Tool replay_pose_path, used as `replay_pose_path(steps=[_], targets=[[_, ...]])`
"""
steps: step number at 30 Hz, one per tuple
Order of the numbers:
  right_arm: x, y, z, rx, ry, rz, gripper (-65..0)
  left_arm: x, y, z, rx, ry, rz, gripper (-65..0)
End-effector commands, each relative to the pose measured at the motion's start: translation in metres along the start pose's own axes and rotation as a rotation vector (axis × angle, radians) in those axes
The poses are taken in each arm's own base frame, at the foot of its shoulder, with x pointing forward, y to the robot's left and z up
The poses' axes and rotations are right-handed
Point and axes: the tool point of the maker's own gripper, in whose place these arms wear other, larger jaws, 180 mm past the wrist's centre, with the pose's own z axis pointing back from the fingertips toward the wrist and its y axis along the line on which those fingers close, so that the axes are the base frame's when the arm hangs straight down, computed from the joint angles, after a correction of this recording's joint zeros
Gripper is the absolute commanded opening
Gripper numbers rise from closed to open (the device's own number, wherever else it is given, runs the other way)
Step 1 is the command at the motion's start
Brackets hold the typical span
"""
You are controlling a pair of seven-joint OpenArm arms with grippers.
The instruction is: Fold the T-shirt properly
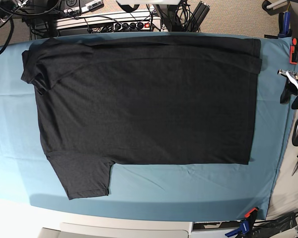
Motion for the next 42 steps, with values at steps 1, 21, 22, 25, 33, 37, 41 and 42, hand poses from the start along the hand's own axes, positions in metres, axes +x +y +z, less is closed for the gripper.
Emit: replay_pose_path(steps=[1, 21, 22, 25, 33, 37, 41, 42], targets=[[0.029, -0.001, 0.003, 0.006, -0.073, 0.034, -31.2, 0.015, 0.005, 0.003, 0.018, -0.051, -0.025, -38.6], [0.026, 0.004, -0.003, 0.012, -0.061, 0.061, -31.2, -0.014, 0.001, -0.003, 0.085, -0.024, 0.02, -38.6], [0.025, 0.006, -0.005, 0.019, -0.056, 0.063, -31.2, -0.013, 0.001, -0.003, 0.086, -0.027, 0.019, -38.6], [0.02, 0.014, -0.012, 0.032, -0.031, 0.088, -31.2, -0.011, 0.002, -0.003, 0.087, -0.036, 0.019, -38.6], [0.025, 0.06, -0.048, 0.109, -0.03, 0.147, -31.2, 0.012, 0.004, -0.006, 0.077, -0.105, 0.039, -38.6], [0.022, 0.084, -0.072, 0.09, -0.039, 0.168, -31.2, 0.031, 0.003, -0.007, 0.051, -0.158, 0.064, -38.8], [0.019, 0.114, -0.091, 0.1, -0.049, 0.175, -31.2, 0.051, 0.001, -0.008, 0.022, -0.22, 0.069, -38.8], [0.018, 0.122, -0.095, 0.11, -0.052, 0.181, -31.2, 0.055, 0.001, -0.009, 0.014, -0.234, 0.079, -38.8]])
